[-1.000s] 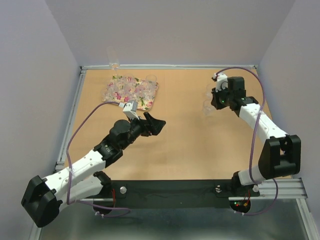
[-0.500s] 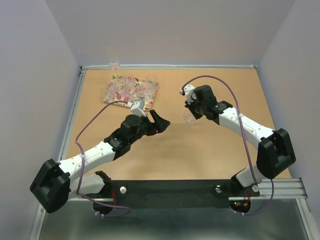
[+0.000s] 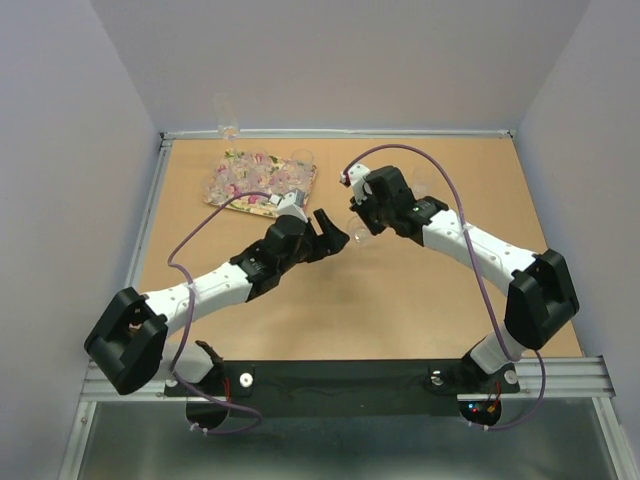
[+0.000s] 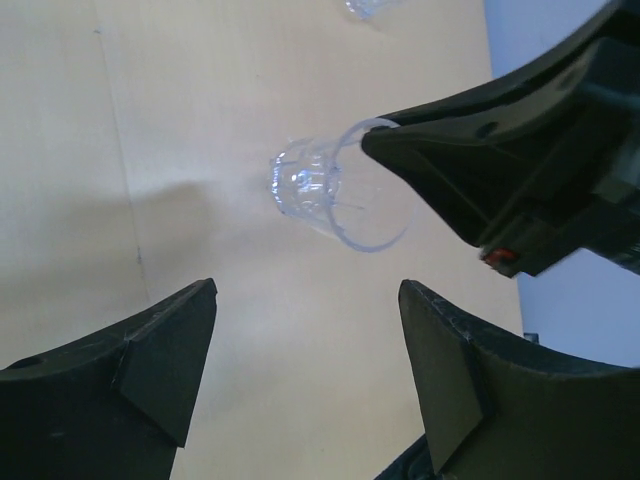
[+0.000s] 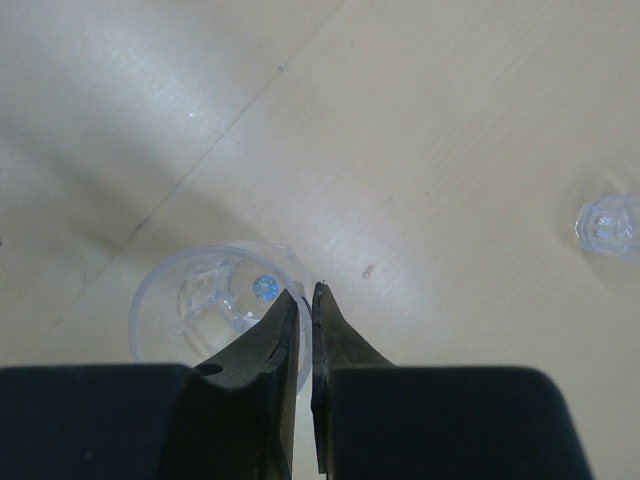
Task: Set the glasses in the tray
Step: Pass the glass from one robot arm to another
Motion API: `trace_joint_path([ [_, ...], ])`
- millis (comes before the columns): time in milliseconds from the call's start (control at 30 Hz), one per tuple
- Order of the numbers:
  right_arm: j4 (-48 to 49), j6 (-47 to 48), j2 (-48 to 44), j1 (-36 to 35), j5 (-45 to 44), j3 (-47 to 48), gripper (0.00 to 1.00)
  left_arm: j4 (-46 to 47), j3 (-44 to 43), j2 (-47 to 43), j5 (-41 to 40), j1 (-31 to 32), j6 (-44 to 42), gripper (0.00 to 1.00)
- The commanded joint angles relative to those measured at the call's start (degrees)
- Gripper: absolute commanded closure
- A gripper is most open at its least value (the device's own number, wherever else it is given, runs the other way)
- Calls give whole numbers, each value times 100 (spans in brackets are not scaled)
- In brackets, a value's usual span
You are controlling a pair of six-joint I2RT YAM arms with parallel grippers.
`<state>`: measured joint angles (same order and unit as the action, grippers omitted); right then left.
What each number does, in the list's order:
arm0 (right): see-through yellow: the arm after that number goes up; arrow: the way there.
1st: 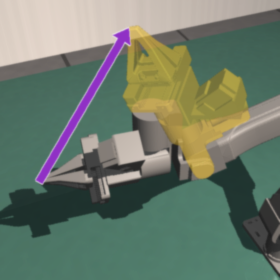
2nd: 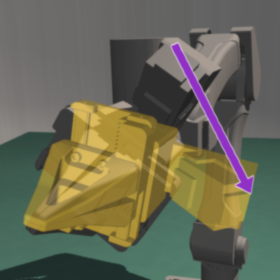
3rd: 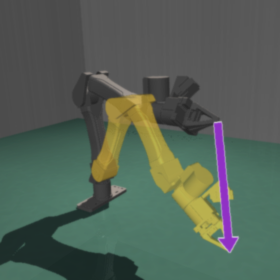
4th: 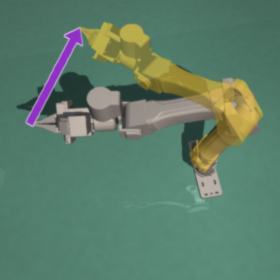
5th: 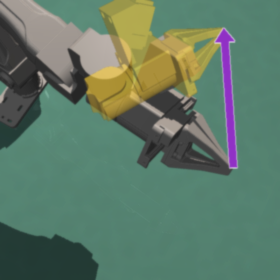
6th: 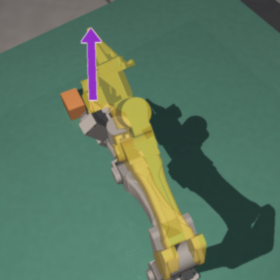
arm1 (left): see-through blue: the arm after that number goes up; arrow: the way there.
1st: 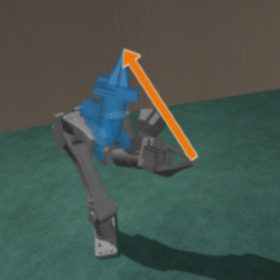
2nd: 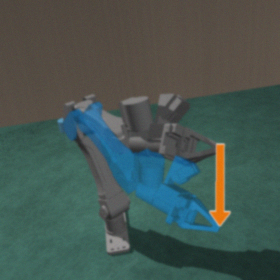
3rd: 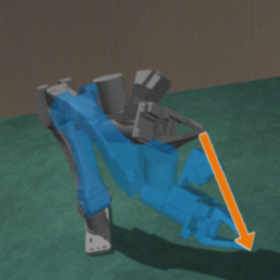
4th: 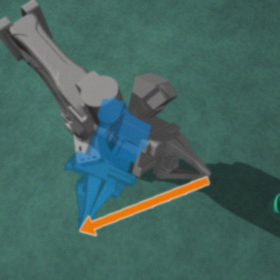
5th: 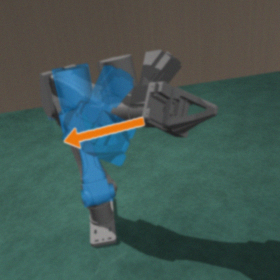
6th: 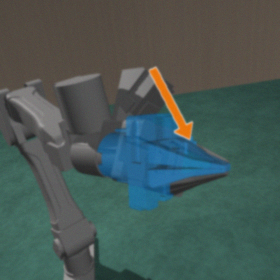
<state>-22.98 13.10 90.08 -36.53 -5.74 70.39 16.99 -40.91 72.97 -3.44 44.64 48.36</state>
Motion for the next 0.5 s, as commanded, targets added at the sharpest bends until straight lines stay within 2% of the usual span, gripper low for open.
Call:
trace_joint_path([
  [0, 66, -238, -96, -91, 151, 309, 98, -108, -383, 235, -341, 27, 60, 17],
  [467, 57, -317, -158, -126, 397, 273, 98, -512, -1139, 1061, -508, 27, -2, 30],
])
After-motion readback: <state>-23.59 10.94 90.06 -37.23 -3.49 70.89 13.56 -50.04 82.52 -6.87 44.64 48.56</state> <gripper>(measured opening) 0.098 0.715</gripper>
